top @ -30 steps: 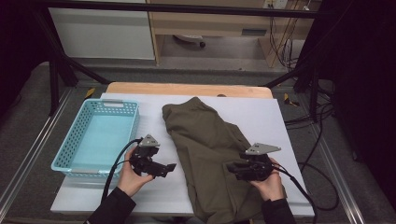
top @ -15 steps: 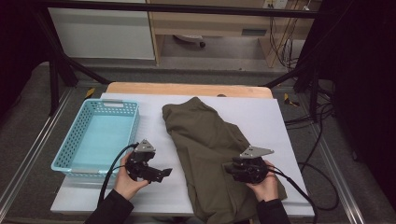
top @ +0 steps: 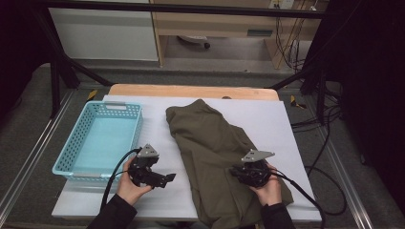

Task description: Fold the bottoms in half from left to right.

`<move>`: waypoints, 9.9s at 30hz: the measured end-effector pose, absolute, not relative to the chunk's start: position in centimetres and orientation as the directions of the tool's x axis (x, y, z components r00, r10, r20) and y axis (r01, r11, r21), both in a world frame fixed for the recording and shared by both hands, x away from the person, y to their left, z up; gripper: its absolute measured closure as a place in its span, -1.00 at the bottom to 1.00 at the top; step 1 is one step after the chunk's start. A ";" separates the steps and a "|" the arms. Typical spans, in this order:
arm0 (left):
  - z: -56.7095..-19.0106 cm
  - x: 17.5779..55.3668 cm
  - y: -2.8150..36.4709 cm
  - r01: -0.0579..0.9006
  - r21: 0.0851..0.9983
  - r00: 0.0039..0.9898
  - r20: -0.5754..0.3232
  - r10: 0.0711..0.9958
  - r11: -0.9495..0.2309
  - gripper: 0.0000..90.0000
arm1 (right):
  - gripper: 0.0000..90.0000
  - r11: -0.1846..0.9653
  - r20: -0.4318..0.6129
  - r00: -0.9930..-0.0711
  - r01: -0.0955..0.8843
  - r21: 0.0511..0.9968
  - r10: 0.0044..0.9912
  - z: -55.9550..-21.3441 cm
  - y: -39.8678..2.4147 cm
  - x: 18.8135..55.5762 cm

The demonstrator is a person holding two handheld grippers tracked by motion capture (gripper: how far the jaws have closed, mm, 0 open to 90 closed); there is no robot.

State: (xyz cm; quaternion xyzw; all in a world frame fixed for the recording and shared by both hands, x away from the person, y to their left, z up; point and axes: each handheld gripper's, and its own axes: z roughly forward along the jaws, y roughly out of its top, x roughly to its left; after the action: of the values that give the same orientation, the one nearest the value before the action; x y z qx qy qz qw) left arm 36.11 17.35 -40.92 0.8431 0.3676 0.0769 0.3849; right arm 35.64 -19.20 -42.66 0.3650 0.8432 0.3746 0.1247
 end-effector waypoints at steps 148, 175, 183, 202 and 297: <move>-42.6 31.8 11.7 0.545 0.653 0.772 -0.147 0.618 -0.526 -0.75 | 0.95 0.306 0.023 -0.492 0.576 0.758 0.870 -42.8 -21.8 46.0; -44.1 31.2 8.1 0.583 0.619 0.757 -0.179 0.629 -0.526 -0.60 | -0.40 0.352 0.057 -0.533 0.631 0.692 0.844 -44.7 -27.4 37.8; -44.1 30.9 8.2 0.586 0.625 0.755 -0.189 0.628 -0.516 -0.28 | -0.18 0.358 0.045 -0.535 0.623 0.695 0.844 -45.1 -27.8 37.2; -44.4 30.5 7.7 0.617 0.619 0.739 -0.244 0.628 -0.485 0.82 | 0.66 0.382 0.041 -0.551 0.627 0.679 0.833 -44.6 -27.0 36.6; -42.4 28.8 17.4 0.595 0.626 0.733 -0.167 0.659 -0.504 0.41 | 0.31 0.257 0.149 -0.611 0.525 0.812 0.777 -42.4 -19.5 30.6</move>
State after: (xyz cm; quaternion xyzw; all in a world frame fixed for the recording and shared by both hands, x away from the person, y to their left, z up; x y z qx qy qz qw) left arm 28.77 17.39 -42.38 0.8660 0.3621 0.0466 0.3418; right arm 30.59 -19.46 -42.40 0.4172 0.7800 0.4442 0.1422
